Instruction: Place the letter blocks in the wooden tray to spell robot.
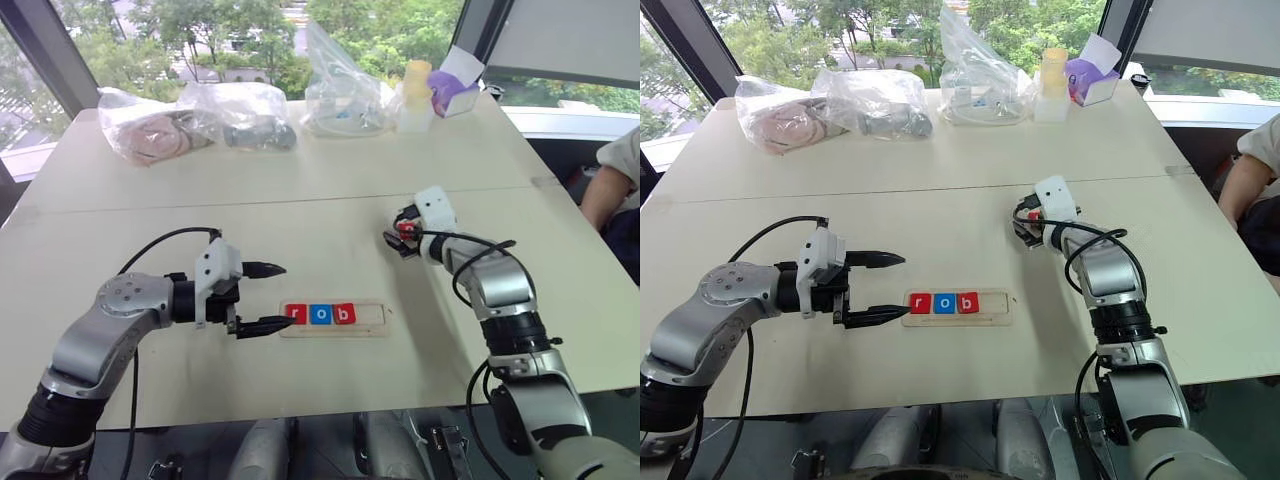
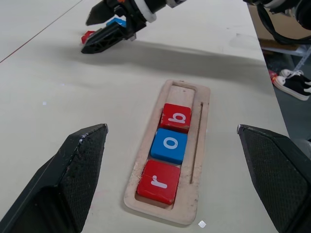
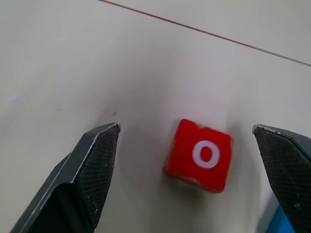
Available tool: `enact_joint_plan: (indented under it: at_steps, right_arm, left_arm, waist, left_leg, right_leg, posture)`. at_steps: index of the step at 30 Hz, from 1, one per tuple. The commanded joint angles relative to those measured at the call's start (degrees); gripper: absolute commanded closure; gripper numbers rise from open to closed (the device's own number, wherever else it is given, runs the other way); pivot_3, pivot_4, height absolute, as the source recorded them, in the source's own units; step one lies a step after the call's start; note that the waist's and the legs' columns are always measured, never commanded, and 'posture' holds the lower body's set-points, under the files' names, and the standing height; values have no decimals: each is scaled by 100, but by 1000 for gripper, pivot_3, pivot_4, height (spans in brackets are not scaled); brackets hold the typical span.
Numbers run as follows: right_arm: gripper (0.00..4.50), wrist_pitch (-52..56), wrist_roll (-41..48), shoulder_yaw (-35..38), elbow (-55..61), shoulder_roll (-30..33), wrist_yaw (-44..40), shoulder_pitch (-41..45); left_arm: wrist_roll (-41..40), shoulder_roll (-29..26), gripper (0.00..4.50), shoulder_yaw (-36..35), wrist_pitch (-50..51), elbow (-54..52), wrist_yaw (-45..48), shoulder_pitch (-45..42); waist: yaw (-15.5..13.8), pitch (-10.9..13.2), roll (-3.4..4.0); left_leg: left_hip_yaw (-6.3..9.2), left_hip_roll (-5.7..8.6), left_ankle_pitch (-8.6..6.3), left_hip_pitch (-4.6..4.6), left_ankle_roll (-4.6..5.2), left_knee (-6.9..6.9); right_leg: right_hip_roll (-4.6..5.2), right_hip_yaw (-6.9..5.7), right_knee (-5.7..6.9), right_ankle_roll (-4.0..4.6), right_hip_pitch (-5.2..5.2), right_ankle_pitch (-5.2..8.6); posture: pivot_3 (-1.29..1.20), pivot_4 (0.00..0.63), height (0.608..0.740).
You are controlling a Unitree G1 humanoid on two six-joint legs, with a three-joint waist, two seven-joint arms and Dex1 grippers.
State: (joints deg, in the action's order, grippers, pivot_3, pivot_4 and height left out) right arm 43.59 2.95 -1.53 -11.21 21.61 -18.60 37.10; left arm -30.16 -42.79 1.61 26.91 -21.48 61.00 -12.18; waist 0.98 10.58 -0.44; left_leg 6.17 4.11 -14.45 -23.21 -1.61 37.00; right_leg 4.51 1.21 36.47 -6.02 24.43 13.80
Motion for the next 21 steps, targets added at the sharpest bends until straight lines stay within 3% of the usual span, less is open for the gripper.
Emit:
enact_joint_plan:
  at_steps: [1, 4, 7, 11, 12, 16, 21]
  right_arm:
    - [37, 13, -32, 145, -115, -68, 192, 204]
    - [37, 43, -12, 139, -172, -74, 232, 220]
    - [806, 513, 193, 248, 9, -164, 216, 127]
    - [2945, 936, 341, 372, 264, -282, 281, 61]
    - [3310, 1001, 358, 385, 319, -303, 307, 54]
    - [3285, 1343, 395, 295, 841, -298, 311, 22]
    - [3285, 2620, 634, 413, 2803, 10, 222, -692]
  left_arm:
    - [33, -16, 0, 1, -85, -225, -22, -34]
    - [50, -13, 0, -6, -87, -243, -34, -17]
    - [82, 4, 0, -10, -102, -259, -62, 3]
    - [113, 29, 0, -3, -112, -263, -77, 3]
    - [117, 35, 0, 1, -116, -262, -81, 2]
    - [133, 61, 0, 34, -152, -229, -65, -20]
    - [167, 111, 0, 93, -179, -184, -68, -73]
  waist:
    - [0, 0, 0]
    - [0, 0, 0]
    - [1, 0, 0]
    - [-7, -1, 1]
    - [-10, -1, 1]
    - [-5, -1, 1]
    - [-29, -1, 2]
  left_leg:
    - [0, 0, 0, 0, 0, 0]
    - [0, 0, 0, 0, 0, 0]
    - [0, 0, 0, 1, 1, 0]
    - [0, 0, 0, 2, 1, 1]
    - [0, 0, 0, 2, 1, 1]
    - [0, 0, 0, 2, 1, 1]
    - [4, 0, 0, -2, 1, 1]
  right_leg:
    - [0, 0, 1, 0, 0, 0]
    - [0, 0, 2, 0, 0, 0]
    - [-1, 0, 3, 0, -1, 0]
    - [-1, 0, 6, 0, -2, 0]
    - [-1, 0, 7, 0, -2, 0]
    - [-1, -1, 7, 0, -1, 0]
    - [1, -3, 9, -1, 0, 0]
  posture:
    - [0, 150, 740]
    - [0, 150, 740]
    - [0, 150, 740]
    - [0, 150, 740]
    - [0, 150, 740]
    - [0, 150, 740]
    - [0, 150, 740]
